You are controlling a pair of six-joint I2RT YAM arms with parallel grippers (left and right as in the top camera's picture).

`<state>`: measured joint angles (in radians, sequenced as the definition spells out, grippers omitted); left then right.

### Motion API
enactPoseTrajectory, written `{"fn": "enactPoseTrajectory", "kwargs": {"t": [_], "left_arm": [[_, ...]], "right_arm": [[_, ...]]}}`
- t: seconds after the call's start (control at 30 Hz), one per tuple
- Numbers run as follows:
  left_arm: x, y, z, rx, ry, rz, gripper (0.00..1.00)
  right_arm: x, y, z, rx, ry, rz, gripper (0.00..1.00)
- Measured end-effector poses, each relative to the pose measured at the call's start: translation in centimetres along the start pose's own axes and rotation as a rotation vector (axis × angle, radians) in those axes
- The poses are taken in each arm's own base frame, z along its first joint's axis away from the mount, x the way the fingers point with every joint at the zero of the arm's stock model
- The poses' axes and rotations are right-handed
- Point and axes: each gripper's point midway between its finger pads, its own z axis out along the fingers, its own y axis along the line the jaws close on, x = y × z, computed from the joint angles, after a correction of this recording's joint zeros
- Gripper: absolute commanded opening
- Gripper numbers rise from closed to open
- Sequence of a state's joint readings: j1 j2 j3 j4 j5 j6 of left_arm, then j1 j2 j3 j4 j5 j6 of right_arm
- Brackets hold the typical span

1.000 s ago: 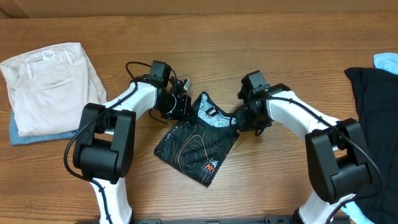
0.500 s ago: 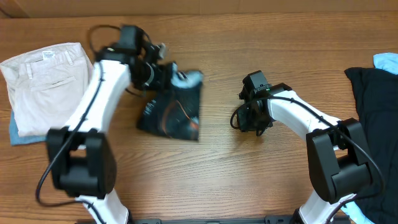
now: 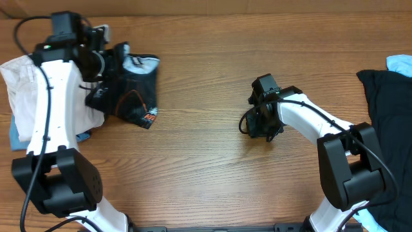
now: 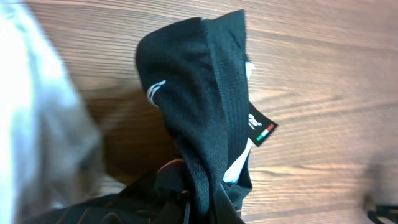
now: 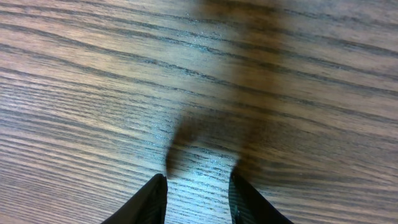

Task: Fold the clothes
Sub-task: 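Carry the black jersey left and place it on the beige trousers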

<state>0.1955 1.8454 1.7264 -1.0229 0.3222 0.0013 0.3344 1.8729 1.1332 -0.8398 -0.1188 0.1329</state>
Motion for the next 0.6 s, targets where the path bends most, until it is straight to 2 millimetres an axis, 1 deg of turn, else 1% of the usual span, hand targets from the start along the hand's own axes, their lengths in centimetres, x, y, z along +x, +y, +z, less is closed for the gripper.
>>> {"fn": "enactPoseTrajectory", "kwargs": {"t": [0.13,0.2,0.33,0.47,0.6], "left_arm": [[-0.3,2.6,-0.9,-0.033,-0.019,-0.048,0.04],[-0.5,3.4,-1.2,-0.044,-0.028,-0.063,0.04],[-0.7,4.5,-1.7,-0.074,-0.043,-0.075,0.04],[-1.0,5.8,-3.1,-0.141,-0.076,-0.085,0.04],[-2.0,7.7,-4.7,-0.200,-0.138,-0.100,0.04]], "right_arm": [[0.0,0.0,0.0,0.000,0.000,0.000,0.36],[0.0,0.0,0.0,-0.001,0.000,0.001,0.36],[0.0,0.0,0.0,-0.001,0.000,0.000,0.37],[0.0,0.0,0.0,0.000,0.000,0.000,0.37],[0.0,0.0,0.0,0.000,0.002,0.001,0.38]]}}
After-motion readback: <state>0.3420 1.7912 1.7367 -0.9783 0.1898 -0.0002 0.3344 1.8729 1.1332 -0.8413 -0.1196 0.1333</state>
